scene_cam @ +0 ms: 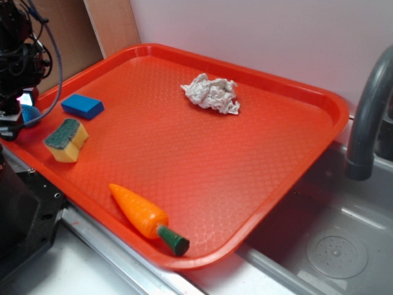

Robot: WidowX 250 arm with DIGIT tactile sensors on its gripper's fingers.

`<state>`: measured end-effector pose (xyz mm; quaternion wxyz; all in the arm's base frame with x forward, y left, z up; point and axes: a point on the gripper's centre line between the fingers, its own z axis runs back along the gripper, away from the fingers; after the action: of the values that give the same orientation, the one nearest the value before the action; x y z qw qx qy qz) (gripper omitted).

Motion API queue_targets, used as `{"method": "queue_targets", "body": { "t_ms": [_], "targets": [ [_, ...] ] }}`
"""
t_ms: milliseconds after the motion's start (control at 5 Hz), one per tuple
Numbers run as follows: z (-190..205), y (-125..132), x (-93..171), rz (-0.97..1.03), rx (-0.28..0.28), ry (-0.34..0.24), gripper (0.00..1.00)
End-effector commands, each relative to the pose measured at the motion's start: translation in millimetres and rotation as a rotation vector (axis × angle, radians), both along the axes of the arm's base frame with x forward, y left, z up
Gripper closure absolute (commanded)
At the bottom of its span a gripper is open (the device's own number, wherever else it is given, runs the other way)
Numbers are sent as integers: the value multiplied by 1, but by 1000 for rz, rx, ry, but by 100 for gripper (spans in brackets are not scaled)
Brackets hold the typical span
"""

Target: Grab the blue ball.

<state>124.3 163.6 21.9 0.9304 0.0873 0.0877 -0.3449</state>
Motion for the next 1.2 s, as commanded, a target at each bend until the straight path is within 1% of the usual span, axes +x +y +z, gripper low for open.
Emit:
{"method": "queue_targets", "body": {
  "t_ms": [0,200,400,600,800,1000],
  "targets": [
    [-2,1,-1,54,5,-6,100],
    [24,-16,8,113,90,-25,100],
    [76,-65,38,224,56,-181,100],
    [135,-90,61,362,-114,-236,100],
    [166,-104,83,494,-66,-288,100],
    [183,-105,83,744,-60,-332,100]
  ]
}}
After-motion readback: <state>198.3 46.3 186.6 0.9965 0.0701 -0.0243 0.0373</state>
